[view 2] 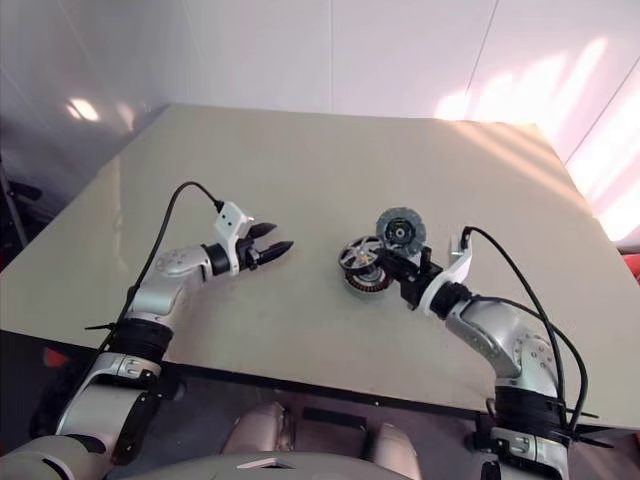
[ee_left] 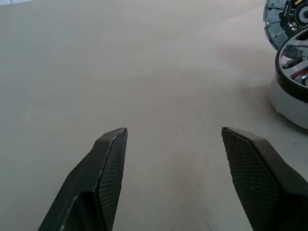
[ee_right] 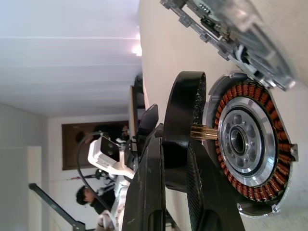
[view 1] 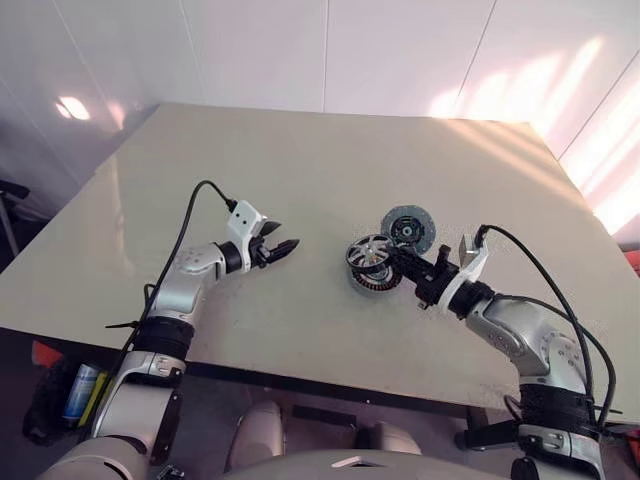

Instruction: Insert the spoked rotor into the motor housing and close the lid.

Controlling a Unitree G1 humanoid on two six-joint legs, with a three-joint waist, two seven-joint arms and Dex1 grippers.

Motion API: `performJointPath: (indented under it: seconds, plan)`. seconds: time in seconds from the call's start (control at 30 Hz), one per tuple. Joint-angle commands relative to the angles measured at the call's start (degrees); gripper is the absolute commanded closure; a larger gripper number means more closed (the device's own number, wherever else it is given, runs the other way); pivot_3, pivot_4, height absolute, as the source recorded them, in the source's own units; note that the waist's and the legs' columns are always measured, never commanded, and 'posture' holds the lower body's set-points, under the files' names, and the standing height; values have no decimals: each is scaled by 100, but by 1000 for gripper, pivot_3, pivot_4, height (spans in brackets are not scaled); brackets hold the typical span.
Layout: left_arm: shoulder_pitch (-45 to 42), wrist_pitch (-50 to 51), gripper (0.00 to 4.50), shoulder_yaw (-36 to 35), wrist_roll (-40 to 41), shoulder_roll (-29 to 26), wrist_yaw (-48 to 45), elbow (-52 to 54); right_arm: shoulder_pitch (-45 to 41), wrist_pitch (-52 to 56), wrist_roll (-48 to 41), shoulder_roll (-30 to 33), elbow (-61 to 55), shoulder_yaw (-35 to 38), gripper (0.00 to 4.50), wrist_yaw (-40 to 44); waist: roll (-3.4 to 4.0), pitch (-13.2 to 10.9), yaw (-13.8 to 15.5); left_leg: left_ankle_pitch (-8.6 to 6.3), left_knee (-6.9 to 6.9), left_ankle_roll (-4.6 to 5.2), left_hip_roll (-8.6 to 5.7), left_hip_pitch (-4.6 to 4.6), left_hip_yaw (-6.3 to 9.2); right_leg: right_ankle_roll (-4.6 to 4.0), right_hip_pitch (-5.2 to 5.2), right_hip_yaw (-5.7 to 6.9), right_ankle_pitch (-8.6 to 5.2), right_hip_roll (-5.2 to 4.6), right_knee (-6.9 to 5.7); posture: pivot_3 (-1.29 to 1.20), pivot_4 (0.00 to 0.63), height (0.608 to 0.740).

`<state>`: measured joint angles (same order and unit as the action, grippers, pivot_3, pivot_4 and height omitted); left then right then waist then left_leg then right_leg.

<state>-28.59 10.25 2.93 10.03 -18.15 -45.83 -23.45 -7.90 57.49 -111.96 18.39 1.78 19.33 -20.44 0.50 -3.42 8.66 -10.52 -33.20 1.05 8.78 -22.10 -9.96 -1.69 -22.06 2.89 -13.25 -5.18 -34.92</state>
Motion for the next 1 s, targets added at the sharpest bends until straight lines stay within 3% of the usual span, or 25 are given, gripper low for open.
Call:
performJointPath:
  seconds: [0.03,0.5,1.0]
  plan:
    - [-145,-163,1163,-29,-9,-73,-56,-1,117,-99,-104,32,28,195,4056,135,0,0,1,0,0,0,0,0,0,0,0,0,0,0,1,0,0,740]
    - [-238,-127,1163,-8,-22,-112,-108,7,284,-195,-104,117,30,122,4056,426,-1,1,5,-2,0,3,0,0,2,0,4,3,0,-1,6,0,0,740]
    - [-191,-131,1163,-7,-20,-110,-83,20,-225,-114,-104,-222,-112,241,4056,429,-1,1,-22,-1,2,1,1,-1,1,-1,0,3,0,0,4,0,0,740]
